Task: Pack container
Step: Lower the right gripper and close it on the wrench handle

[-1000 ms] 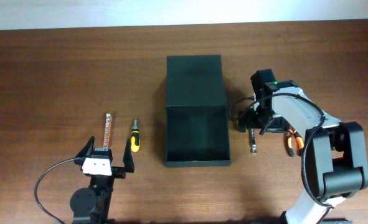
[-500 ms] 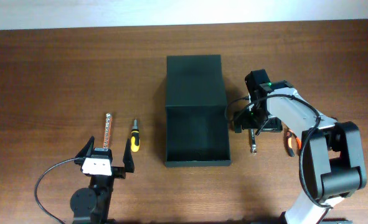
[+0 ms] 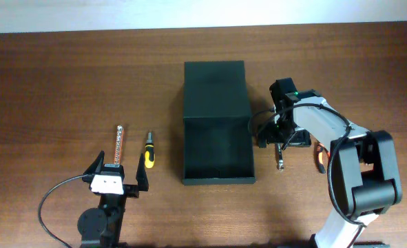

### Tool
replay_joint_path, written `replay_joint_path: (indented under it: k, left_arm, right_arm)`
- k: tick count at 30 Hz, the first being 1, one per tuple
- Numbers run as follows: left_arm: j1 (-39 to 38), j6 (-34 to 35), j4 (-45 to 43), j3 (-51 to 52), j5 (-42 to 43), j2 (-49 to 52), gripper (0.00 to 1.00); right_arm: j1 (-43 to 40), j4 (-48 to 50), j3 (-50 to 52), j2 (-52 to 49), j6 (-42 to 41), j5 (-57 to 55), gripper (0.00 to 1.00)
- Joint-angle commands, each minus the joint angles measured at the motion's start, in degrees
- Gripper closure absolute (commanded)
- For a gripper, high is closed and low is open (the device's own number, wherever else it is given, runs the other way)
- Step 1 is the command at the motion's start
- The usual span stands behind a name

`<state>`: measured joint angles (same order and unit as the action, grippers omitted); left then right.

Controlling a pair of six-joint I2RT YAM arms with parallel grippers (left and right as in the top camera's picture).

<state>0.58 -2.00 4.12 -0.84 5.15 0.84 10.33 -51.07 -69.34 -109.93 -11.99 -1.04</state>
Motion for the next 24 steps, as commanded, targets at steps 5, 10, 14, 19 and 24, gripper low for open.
replay_joint_path:
  k: [5,10,14,19,24]
  left_arm:
    - [0.39,-0.87,0.15,0.33,-0.42,-0.48,0.01]
    - [0.39,-0.87,0.15,0.33,-0.42,-0.48,0.01]
    - [0.39,-0.87,0.15,0.33,-0.39,-0.48,0.01]
    - [0.39,-0.87,0.15,0.33,-0.42,-0.48,0.01]
    - [0.39,-0.87,0.15,0.33,-0.42,-0.48,0.01]
  right_arm:
    - [0.5,0.92,-1.07,-0.5,-0.33,0.35,0.01]
    - [0.48,1.01,-1.05,-0.5,-0.33,0.35,0.01]
    - [0.48,1.01,-0.96,-0.5,-0.33,0.35,0.01]
    - [0.48,1.01,-0.94,-0.5,-0.33,0.35,0.01]
    - [0.48,0.98,-0.94,-0.5,-0.31,0.35,0.01]
